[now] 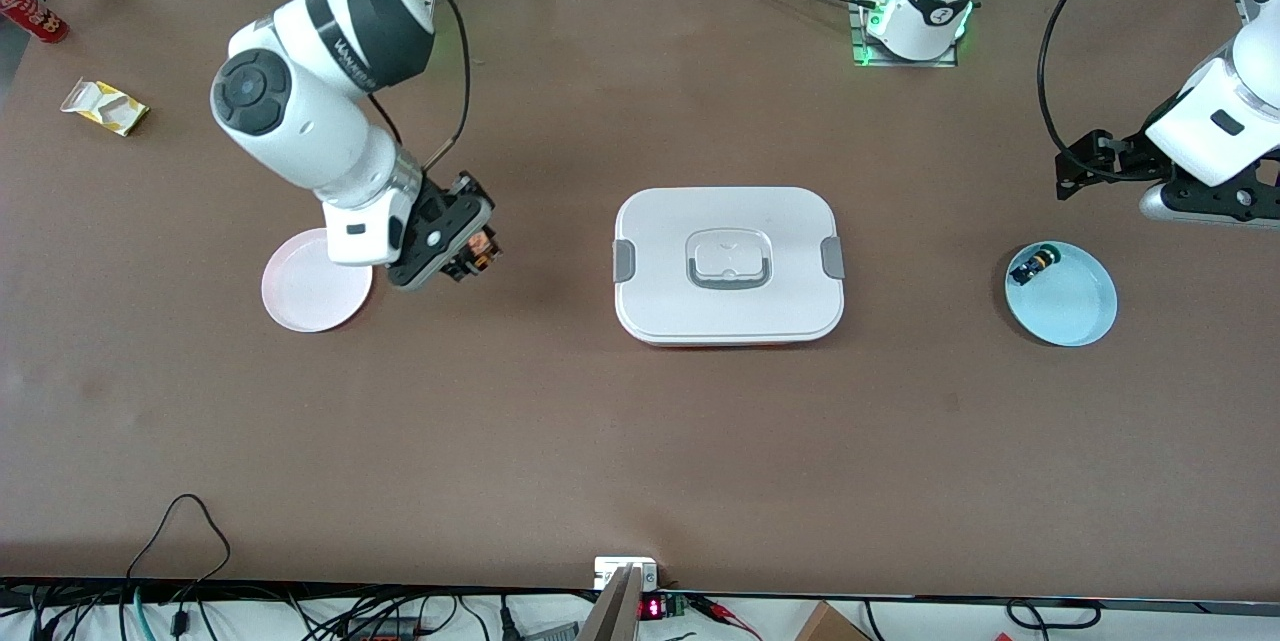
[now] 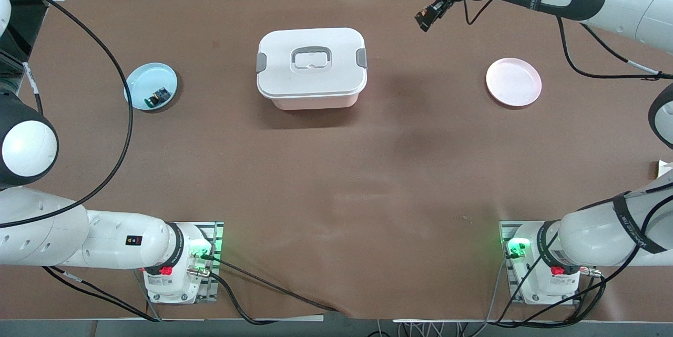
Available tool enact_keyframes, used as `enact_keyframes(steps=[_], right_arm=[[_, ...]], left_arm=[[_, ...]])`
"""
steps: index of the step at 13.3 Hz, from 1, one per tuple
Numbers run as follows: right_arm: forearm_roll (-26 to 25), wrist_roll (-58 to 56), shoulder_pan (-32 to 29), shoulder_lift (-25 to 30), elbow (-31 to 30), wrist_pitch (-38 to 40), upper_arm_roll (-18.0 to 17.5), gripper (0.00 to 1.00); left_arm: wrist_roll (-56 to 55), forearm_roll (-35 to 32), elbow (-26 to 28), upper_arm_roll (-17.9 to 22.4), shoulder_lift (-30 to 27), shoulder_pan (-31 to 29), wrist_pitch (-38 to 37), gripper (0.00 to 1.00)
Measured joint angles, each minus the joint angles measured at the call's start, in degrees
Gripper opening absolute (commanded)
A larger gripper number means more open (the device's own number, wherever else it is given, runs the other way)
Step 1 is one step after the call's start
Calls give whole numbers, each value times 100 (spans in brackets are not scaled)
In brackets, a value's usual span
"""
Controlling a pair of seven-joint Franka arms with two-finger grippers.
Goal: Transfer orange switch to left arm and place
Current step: 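Lift the orange switch with the right gripper and carry it above the box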
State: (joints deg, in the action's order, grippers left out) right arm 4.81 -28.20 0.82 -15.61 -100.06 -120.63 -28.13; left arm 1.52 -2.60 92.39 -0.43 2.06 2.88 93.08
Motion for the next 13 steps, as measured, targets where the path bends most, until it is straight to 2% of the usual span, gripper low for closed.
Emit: enact_keyframes(steps=[2,4,6,9,13], right_arm=[[244,-956,9,12,0,8,-261,8],[1014,-1738,39,13,-1,17,-436,8],[1702,-2283,151,20,1,-2,-482,8],[2391,-2807,317,30,7,-269,-571,8],[3770,-3857,579,48,21,-870,-612,8]], left_arm=[[0,0,-2,13,0,-2,0,100],[0,0,-3,15,0,-2,0,100],[0,30,-24,15,0,-3,1,100],[0,275,-178,17,-1,-3,1,100],[11,431,-189,-10,169,26,-7,100]])
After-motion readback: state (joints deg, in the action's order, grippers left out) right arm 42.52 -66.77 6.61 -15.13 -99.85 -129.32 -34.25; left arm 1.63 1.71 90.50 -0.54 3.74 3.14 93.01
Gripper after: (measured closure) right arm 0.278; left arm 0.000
